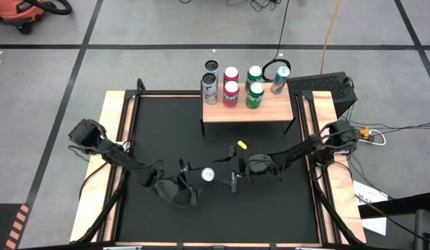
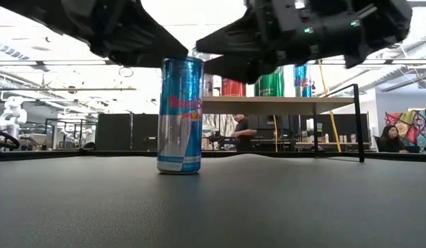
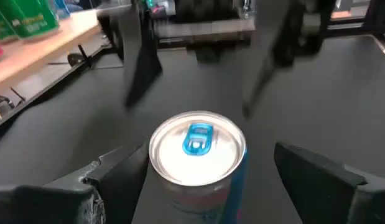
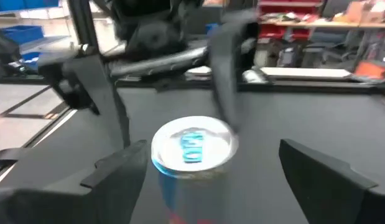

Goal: Place canned beverage on shelf
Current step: Put the blue soda can on the shelf aligned with the other blue soda can

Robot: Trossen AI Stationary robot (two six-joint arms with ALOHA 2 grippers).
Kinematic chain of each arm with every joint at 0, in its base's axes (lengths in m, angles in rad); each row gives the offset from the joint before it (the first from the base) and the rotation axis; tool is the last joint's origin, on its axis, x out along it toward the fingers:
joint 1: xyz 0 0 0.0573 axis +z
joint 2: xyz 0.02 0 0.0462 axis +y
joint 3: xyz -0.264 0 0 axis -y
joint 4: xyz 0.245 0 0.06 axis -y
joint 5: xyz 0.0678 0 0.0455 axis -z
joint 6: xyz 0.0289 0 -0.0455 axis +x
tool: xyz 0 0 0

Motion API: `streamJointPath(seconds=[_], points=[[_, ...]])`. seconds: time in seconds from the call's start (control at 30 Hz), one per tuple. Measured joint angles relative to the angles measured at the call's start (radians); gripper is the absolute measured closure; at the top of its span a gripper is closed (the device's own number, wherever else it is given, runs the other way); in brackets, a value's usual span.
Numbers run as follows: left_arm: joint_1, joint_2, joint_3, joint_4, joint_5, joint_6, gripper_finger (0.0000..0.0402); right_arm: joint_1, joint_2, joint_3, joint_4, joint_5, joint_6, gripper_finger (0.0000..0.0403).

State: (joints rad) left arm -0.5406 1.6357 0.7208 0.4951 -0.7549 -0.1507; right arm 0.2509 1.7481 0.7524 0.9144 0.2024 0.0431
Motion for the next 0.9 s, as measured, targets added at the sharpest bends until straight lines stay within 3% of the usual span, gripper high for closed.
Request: streamJointPath(seconds=[0.27, 0.53, 0.63, 0.83, 0.9], points=[[-0.020, -0.025, 0.001, -0.179, -0.051, -0.062, 0.0058, -0.008, 0.152, 0.123, -0.032, -0.019, 0.010, 0.0040], [-0.025, -0.025, 0.001, -0.225, -0.062, -0.106, 0.0058, -0.043, 0.161, 0.139, -0.030, -0.021, 0.042, 0.0055], [-0.025, -0.025, 0.001, -0.227, -0.062, -0.106, 0.0058, -0.050, 0.159, 0.139, -0.030, -0.023, 0.075, 0.0084], [-0.025, -0.025, 0.001, -0.227, -0.071, -0.109, 0.0058, -0.052, 0.158, 0.139, -0.041, -0.023, 0.085, 0.0193], [-0.025, -0.025, 0.001, -0.228, -0.079, -0.130, 0.0058, -0.045, 0.146, 0.139, -0.062, -0.019, 0.062, 0.0198]])
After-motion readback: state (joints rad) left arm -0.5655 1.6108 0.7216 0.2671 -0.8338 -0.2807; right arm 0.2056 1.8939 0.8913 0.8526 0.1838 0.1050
